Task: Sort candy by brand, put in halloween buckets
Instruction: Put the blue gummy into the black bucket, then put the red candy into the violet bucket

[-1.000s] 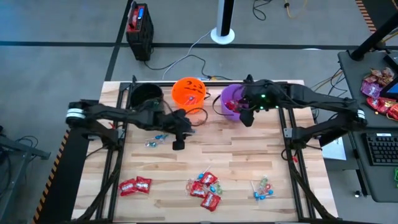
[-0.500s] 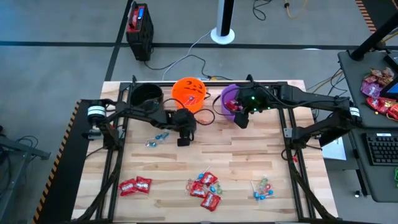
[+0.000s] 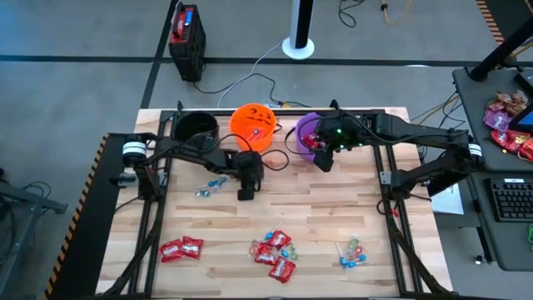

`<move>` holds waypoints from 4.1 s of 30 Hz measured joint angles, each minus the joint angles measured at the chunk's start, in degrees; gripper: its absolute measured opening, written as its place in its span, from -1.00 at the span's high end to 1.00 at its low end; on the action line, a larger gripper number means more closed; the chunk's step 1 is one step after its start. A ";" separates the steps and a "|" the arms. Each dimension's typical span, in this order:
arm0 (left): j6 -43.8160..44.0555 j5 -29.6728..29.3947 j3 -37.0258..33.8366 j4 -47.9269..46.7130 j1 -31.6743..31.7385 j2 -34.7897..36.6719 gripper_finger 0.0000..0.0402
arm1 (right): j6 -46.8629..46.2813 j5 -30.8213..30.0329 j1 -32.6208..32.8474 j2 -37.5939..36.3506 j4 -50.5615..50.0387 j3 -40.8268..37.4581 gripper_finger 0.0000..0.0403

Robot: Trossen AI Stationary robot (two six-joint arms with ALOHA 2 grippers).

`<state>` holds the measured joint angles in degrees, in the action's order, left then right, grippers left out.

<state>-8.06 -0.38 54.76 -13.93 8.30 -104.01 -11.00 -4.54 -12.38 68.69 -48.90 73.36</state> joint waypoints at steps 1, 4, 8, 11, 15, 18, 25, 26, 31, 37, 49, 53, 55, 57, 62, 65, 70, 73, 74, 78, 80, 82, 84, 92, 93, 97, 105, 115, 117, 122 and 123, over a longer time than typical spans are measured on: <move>0.00 -0.02 0.00 0.00 -0.11 0.02 0.71 | 0.02 0.00 0.00 0.00 -0.02 0.00 0.04; 0.04 0.01 0.45 -0.93 -0.24 0.71 0.94 | 0.04 0.00 0.00 0.00 -0.02 0.02 0.04; -0.34 3.52 3.37 -6.78 -0.22 3.95 0.96 | 0.17 -0.01 0.00 0.00 -0.02 0.02 0.04; -0.52 4.65 7.51 -11.79 -0.27 8.96 0.99 | 0.91 -0.02 0.00 0.00 0.00 0.02 0.04; -0.72 4.13 14.70 -21.13 0.43 15.34 0.99 | 1.63 -0.05 -0.02 0.00 0.57 0.02 0.04; 0.45 0.57 21.10 -29.52 2.96 20.02 1.00 | 1.88 -0.07 -0.02 0.00 1.70 0.02 0.04; 6.98 -7.65 31.44 -50.70 18.51 26.54 1.00 | 1.62 -0.08 -0.02 0.00 4.18 0.00 0.04; 7.63 -7.68 32.36 -53.20 21.49 26.68 1.00 | 1.62 -0.07 -0.02 0.00 4.90 0.00 0.04; 7.98 -7.51 34.47 -59.37 33.68 25.64 1.00 | 1.07 -0.07 -0.02 0.00 6.54 -0.02 0.04; 4.39 -2.04 31.31 -63.90 39.02 21.97 1.00 | -1.05 -0.02 -0.02 0.00 6.61 -0.02 0.04; 2.69 -8.16 30.12 -63.78 39.08 16.42 0.82 | -3.50 0.30 -0.02 0.00 5.90 -0.04 0.04; 2.83 -8.22 30.12 -63.91 39.08 16.44 0.76 | -4.14 0.61 0.02 0.00 5.80 -0.04 0.04; 3.02 -8.23 30.12 -64.14 39.08 16.63 0.73 | -4.15 0.62 0.02 0.00 5.75 -0.04 0.04; 3.23 -8.22 30.21 -64.15 39.08 16.79 0.71 | -4.13 1.09 0.02 0.00 5.66 -0.04 0.04; 9.37 -2.69 33.51 -64.44 37.71 17.94 0.68 | -6.47 8.37 0.10 0.00 4.06 -0.08 0.04; 14.76 7.73 35.88 -60.54 33.51 20.66 0.69 | -7.74 13.69 1.73 0.05 2.75 -0.55 0.04; 20.67 1.92 36.46 -48.49 18.32 26.20 0.72 | -5.11 15.65 10.00 2.23 3.33 -1.14 0.04; 20.88 -6.48 36.46 -44.96 8.38 27.96 0.72 | -7.13 15.23 15.33 5.16 3.38 -1.16 0.04; 20.63 -9.18 36.46 -44.09 5.44 28.20 0.72 | -7.79 14.70 17.03 6.38 3.41 -1.16 0.04; 19.74 -16.30 36.39 -42.68 -3.87 28.30 0.72 | -8.02 11.69 24.67 12.83 6.37 -1.22 0.04; 18.13 -16.32 36.37 -42.74 -7.42 28.24 0.72 | -8.13 9.39 28.07 16.27 10.22 -1.22 0.04; 18.11 -16.22 36.37 -43.18 -10.65 28.24 0.72 | -10.32 6.88 30.52 19.77 14.47 -1.21 0.04; 19.54 -16.04 36.33 -44.34 -13.71 28.34 0.72 | -13.95 5.62 31.95 23.15 17.07 -1.20 0.04; 23.78 -22.13 36.25 -45.71 -25.78 30.18 0.72 | -21.86 4.54 33.97 36.17 24.31 0.31 0.04; 23.99 -22.82 36.21 -45.72 -26.77 30.25 0.72 | -22.30 4.53 33.93 37.72 24.08 0.85 0.04; 25.26 -23.22 36.20 -45.66 -28.83 30.55 0.72 | -23.16 4.48 33.83 41.79 24.15 2.81 0.04; 25.12 -23.42 36.20 -45.70 -29.14 30.27 0.72 | -25.33 4.17 33.75 45.45 24.72 4.25 0.24; 22.50 -25.98 36.17 -49.17 -29.12 30.23 0.72 | -26.03 0.33 33.19 42.22 22.99 3.78 0.90; 22.10 -26.18 36.17 -49.82 -29.12 30.23 0.72 | -26.22 -0.41 32.86 40.42 22.60 3.72 0.95; 22.08 -26.25 36.17 -50.57 -29.12 30.23 0.72 | -27.11 -3.13 31.47 33.88 19.79 3.78 0.96; 22.08 -26.25 36.17 -50.62 -29.12 30.23 0.72 | -27.59 -4.17 31.08 32.19 18.58 3.78 0.96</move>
<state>14.02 -26.63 90.94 -64.56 -20.82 -73.78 -38.59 -8.70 18.70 100.87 -30.33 77.14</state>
